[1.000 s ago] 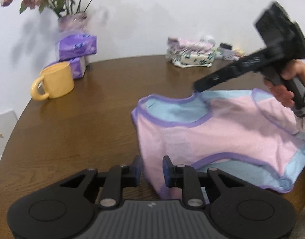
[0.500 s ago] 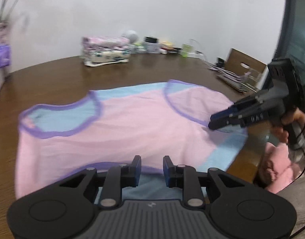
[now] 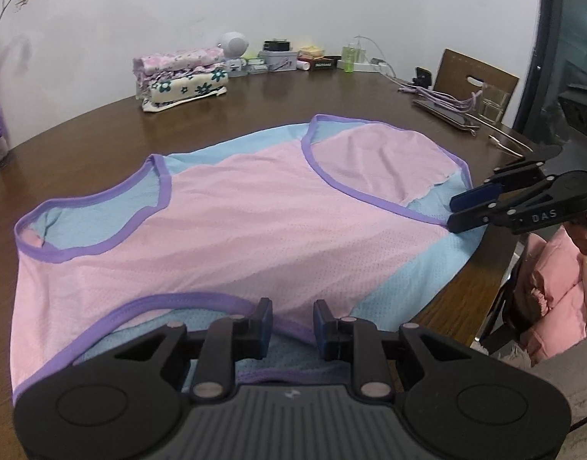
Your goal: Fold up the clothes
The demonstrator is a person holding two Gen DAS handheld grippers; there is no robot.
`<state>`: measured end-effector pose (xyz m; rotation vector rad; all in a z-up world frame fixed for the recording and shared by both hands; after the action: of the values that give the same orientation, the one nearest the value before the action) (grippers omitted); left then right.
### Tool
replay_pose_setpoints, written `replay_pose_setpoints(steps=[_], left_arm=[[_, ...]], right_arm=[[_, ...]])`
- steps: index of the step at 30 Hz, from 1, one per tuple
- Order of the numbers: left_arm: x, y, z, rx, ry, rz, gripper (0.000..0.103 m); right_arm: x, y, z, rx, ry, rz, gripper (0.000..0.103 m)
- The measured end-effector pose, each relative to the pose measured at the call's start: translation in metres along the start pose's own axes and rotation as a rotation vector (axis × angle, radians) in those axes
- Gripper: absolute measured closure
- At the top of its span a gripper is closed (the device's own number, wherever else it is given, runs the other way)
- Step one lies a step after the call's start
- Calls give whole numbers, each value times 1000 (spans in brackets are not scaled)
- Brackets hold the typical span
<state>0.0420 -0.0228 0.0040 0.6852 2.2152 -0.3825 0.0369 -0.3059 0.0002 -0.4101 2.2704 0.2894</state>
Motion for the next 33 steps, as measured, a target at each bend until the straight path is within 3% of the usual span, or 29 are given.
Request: replay_pose_setpoints(steps=[7,14,18,25,33], left_arm=[[-5,2,-7,-38,-33,-22,75],[-5,25,1,-149,-15,-106,72],[-6,41,-4,-188,-24,-144,72],[-8,67,-10,-268,-36,-203,67],[-1,92,-10,-367,-16,-258,65]], right_arm=[[-1,-39,-11,119,-65,38,69],[11,-62,-4,170,3,52,71],[15,-66,-11,167,21,66,71],[1,-45,-14,78,-47,54,63],[0,-53,7,97,-43,86,61]])
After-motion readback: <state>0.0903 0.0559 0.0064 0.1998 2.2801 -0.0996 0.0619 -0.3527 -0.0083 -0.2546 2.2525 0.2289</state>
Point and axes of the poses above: each gripper's, at about its wrist camera, not at the fingertips, and z roughly the way its jaws point, y to its left, x to its underside, the point moved 4 cm from there along z, roughly the way its jaws point, and after that the axes turned 4 degrees about -y, right-handed, at the moved point
